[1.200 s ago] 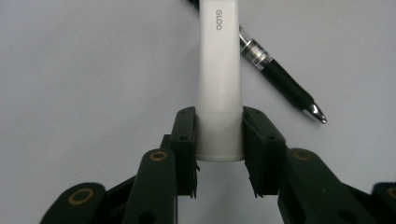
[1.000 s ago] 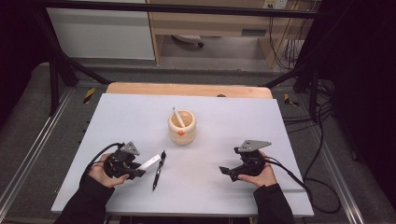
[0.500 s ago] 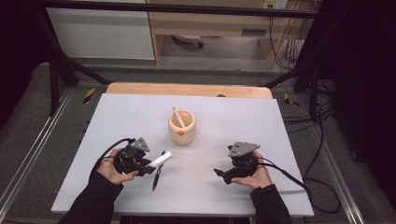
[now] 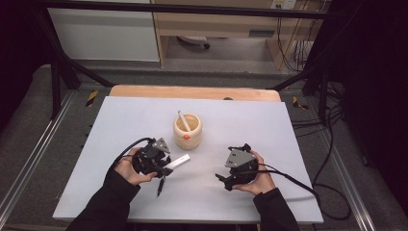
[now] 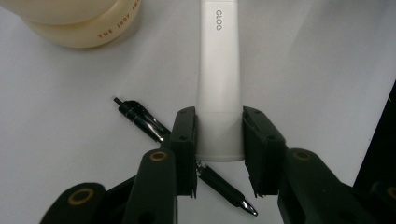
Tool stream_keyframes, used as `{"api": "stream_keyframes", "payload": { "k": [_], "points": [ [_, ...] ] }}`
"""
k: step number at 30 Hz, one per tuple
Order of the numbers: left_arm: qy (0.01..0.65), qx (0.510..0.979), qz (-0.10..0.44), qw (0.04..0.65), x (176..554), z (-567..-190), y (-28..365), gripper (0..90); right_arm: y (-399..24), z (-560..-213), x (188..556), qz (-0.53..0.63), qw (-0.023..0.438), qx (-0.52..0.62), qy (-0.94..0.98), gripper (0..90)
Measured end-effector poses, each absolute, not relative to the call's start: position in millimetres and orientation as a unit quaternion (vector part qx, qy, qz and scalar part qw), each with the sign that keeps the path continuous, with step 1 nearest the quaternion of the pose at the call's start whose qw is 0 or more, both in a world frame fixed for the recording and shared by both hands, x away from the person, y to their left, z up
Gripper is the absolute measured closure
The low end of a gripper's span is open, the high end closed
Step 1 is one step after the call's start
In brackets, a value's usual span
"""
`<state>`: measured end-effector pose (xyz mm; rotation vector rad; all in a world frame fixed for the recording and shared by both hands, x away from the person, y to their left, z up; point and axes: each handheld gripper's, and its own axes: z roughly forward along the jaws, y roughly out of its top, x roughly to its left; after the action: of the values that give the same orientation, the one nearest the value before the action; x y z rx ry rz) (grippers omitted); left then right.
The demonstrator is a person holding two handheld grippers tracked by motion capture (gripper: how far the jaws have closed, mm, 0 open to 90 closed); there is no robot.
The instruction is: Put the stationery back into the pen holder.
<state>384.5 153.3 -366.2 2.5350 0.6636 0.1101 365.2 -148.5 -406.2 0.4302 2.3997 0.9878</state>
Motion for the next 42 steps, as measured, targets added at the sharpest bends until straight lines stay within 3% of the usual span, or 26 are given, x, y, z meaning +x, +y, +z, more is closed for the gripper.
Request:
{"api": "stream_keyframes", "payload": {
  "k": [23,42],
  "points": [
    [0.241,0.94,0.031,0.24,398,-358,104,66.9,-119,-401,356,0.307,0.353,0.012,0.884,6.1],
    [0.238,0.942,0.027,0.236,402,-354,81,66.9,-112,-405,352,0.29,0.411,-0.072,0.861,13.9]
  ]
}}
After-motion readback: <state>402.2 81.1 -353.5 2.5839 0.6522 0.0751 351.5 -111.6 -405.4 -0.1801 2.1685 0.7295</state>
